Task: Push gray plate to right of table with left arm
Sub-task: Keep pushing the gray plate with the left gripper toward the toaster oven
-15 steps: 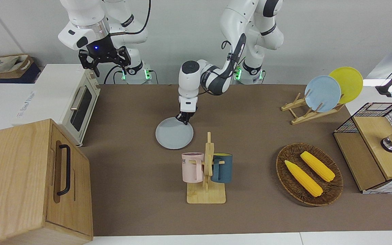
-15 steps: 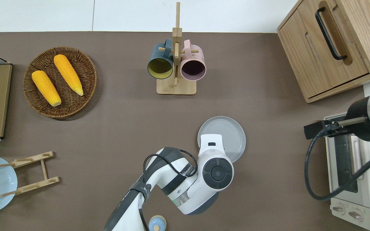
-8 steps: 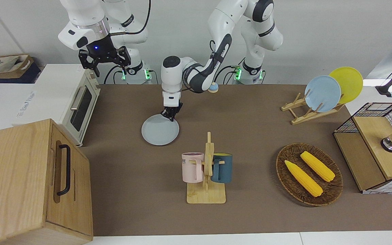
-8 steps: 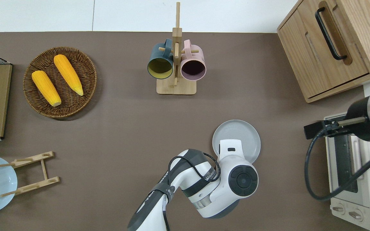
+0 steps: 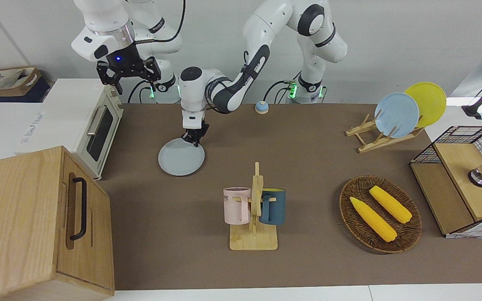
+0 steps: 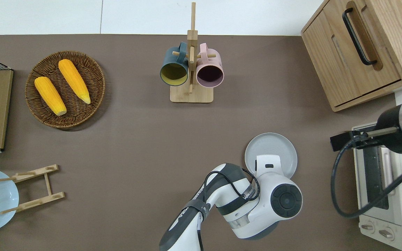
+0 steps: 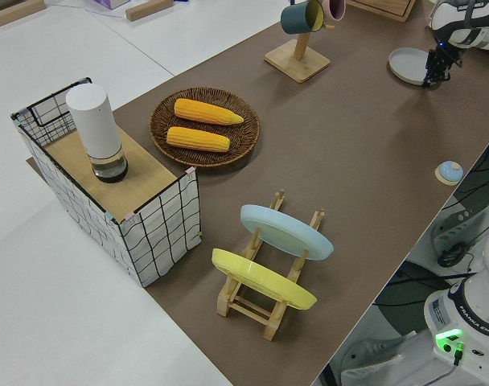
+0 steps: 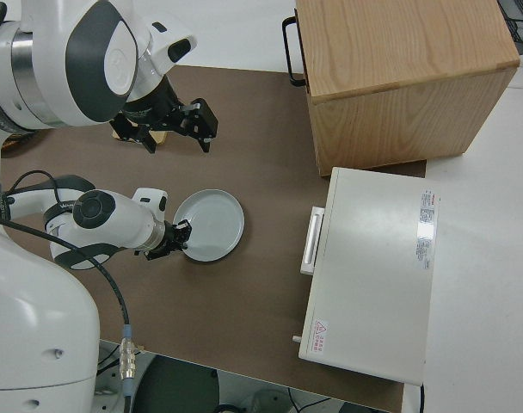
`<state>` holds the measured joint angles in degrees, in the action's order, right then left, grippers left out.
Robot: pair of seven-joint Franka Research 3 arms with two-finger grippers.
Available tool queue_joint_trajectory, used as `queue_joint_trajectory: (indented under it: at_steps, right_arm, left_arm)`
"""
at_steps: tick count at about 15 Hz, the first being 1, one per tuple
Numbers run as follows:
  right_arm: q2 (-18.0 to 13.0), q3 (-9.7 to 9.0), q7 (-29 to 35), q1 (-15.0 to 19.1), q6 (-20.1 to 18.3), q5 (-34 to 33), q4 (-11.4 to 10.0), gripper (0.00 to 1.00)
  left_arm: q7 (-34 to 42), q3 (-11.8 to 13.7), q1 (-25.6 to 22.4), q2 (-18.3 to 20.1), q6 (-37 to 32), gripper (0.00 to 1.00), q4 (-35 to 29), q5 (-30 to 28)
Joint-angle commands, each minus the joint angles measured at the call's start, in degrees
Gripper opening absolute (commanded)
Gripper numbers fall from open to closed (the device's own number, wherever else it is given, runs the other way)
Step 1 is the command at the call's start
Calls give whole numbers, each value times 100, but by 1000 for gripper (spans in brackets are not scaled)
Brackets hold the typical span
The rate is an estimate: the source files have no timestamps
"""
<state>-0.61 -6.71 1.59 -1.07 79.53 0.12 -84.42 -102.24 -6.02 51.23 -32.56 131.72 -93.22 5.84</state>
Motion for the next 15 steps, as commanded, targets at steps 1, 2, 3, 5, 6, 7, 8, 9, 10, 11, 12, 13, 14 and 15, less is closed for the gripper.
queue_joint_trajectory:
  at_steps: [1, 2, 3, 5, 6, 7, 8, 9, 10, 11, 12, 13, 14, 15]
  right_arm:
    - [-36, -85, -1, 116, -69, 59, 22, 983]
    - [-36, -76, -1, 116, -69, 59, 22, 983]
    - [-36, -85, 8, 116, -78, 59, 22, 983]
    - [-36, -85, -1, 116, -69, 59, 22, 983]
    - [-36, -85, 8, 116, -78, 59, 22, 983]
    - [-36, -85, 8, 116, -69, 59, 22, 983]
    - [-36, -85, 8, 116, -69, 59, 22, 983]
    - [-36, -76, 8, 116, -78, 59, 22, 983]
    - [-36, -85, 8, 116, -78, 59, 22, 983]
    - [-36, -85, -1, 116, -69, 59, 22, 983]
    - [-36, -85, -1, 116, -69, 59, 22, 983]
    - [-36, -76, -1, 116, -78, 59, 22, 983]
    - [-36, -76, -1, 116, -69, 59, 22, 983]
    - [-36, -85, -1, 116, -69, 59, 22, 983]
  left_arm:
    - [-103, 40, 133, -286, -156, 286, 217, 207]
    - [-85, 40, 133, -268, -156, 462, 217, 225]
    - [-59, 49, 133, -251, -165, 559, 217, 233]
    - [-15, 66, 133, -224, -304, 910, 225, 242]
    - [20, 75, 124, -207, -401, 984, 269, 260]
    - [38, 66, 124, -198, -524, 993, 313, 321]
    - [55, 75, 124, -189, -664, 995, 383, 330]
    - [64, 75, 81, -180, -761, 995, 453, 348]
    - [73, 75, 54, -102, -875, 995, 515, 348]
    - [125, 84, 45, -49, -937, 993, 515, 348]
    - [230, 93, 36, 21, -1016, 993, 515, 348]
    - [344, 101, 28, 74, -1113, 993, 515, 339]
    - [467, 119, 19, 144, -1227, 993, 515, 322]
    - [564, 128, 19, 232, -1341, 991, 515, 295]
